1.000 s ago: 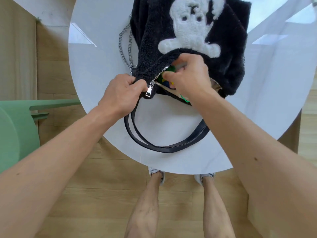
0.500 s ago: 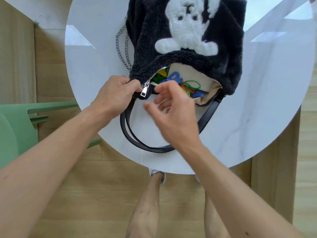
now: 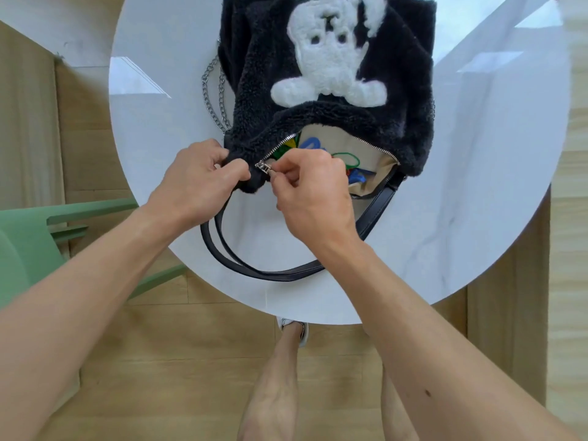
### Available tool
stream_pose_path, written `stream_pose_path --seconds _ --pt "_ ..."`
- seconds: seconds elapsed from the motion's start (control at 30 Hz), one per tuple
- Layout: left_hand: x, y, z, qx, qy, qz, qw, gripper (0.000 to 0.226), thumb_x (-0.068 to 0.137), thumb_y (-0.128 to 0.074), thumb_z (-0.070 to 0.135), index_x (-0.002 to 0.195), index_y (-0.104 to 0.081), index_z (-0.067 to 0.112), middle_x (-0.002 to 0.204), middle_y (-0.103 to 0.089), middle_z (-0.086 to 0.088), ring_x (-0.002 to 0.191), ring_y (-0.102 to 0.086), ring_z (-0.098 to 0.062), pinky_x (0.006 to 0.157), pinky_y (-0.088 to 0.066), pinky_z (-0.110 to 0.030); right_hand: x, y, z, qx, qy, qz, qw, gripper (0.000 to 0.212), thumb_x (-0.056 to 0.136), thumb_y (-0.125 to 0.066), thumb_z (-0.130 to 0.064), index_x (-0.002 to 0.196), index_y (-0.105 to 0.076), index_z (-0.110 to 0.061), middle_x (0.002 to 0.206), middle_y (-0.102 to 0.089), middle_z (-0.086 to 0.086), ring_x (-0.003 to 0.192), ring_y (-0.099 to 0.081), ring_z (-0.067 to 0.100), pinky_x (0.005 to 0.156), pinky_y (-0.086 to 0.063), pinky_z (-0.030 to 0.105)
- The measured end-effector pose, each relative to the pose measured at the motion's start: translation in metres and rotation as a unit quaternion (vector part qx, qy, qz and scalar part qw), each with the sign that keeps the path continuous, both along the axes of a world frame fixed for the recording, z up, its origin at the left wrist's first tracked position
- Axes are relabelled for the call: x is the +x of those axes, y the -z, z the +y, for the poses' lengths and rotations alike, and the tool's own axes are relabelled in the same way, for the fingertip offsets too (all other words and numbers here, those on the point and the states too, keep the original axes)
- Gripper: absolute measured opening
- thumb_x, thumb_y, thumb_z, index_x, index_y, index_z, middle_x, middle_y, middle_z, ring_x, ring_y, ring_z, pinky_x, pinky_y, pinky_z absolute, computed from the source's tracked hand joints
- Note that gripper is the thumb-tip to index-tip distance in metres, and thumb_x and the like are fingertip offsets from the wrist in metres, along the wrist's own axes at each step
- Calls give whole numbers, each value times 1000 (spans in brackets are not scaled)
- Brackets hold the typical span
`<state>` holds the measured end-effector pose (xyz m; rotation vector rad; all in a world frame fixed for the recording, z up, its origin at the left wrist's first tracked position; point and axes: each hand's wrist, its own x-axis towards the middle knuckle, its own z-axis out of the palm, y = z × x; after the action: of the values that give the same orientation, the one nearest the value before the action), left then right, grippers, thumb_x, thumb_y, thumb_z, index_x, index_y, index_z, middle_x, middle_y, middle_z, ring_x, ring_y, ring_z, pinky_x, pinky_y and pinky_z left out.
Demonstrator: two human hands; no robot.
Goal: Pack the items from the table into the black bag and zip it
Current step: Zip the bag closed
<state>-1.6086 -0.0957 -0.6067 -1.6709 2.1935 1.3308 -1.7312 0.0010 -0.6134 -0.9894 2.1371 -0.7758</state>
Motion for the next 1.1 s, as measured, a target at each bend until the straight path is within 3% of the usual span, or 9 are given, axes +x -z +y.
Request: stream_pose_path --seconds 0.23,0.33,0.43,0.5,0.6,0.67,0.77,1.0,1.1 --pt "11 1 -3 -56 17 -72 996 35 74 -49 46 66 -60 13 87 -51 3 73 -52 -30 75 -46 -46 -34 0 20 70 43 70 994 17 89 -56 -15 85 -73 -15 76 -71 5 76 -67 29 73 -56 43" --pt "13 5 -6 -93 28 -117 988 38 78 -48 45 73 -63 10 88 -53 3 77 -54 -30 73 -46 -45 -64 0 28 101 77 84 988 18 90 -55 -15 88 -73 -16 83 -71 4 78 -68 27 76 -57 43" --pt "11 10 -5 -139 48 -157 977 34 82 -50 41 71 -60 11 89 -52 0 77 -53 -31 63 -41 -39 -71 -2 27 112 62 64 990 19 89 -54 -14 88 -73 -17 81 -71 0 78 -68 23 74 -58 41" --pt "9 11 -2 -206 69 -167 962 27 81 -54 42 81 -58 15 103 -50 -4 91 -51 -31 65 -38 -38 -71 -2 26 122 78 8 989 19 89 -54 -15 87 -72 -19 75 -71 -3 79 -69 20 68 -57 34" --pt "-5 7 10 -338 116 -79 931 43 74 -62 42 108 -56 17 116 -46 -12 106 -45 -34 76 -45 -42 -66 0 30 122 103 -48 986 20 92 -53 -18 85 -72 -18 71 -70 -3 81 -69 19 63 -47 28" --pt "-27 9 22 -341 193 -2 920 44 75 -64 39 112 -59 16 112 -53 -10 104 -48 -32 82 -46 -44 -57 2 30 104 124 -86 983 19 93 -54 -19 86 -71 -17 77 -72 1 86 -70 23 70 -53 34" --pt "-59 22 38 -333 296 -36 894 42 80 -68 40 113 -59 15 107 -58 -6 101 -51 -29 80 -42 -41 -44 6 31 72 166 -99 978 16 92 -56 -21 88 -71 -18 83 -74 3 86 -71 26 84 -56 44" --pt "-78 33 23 -345 311 -6 886 13 87 -66 17 98 -65 10 91 -69 -7 88 -60 -31 81 -39 -39 -34 20 43 -14 238 -162 958 13 93 -59 -12 98 -71 -13 83 -71 2 81 -70 27 75 -58 36" --pt "-77 30 19 -331 319 4 888 12 87 -66 18 97 -66 11 90 -71 -7 87 -62 -30 84 -40 -39 -37 26 48 -1 205 -176 963 27 88 -63 -16 114 -68 -19 85 -69 1 83 -67 22 82 -57 43"
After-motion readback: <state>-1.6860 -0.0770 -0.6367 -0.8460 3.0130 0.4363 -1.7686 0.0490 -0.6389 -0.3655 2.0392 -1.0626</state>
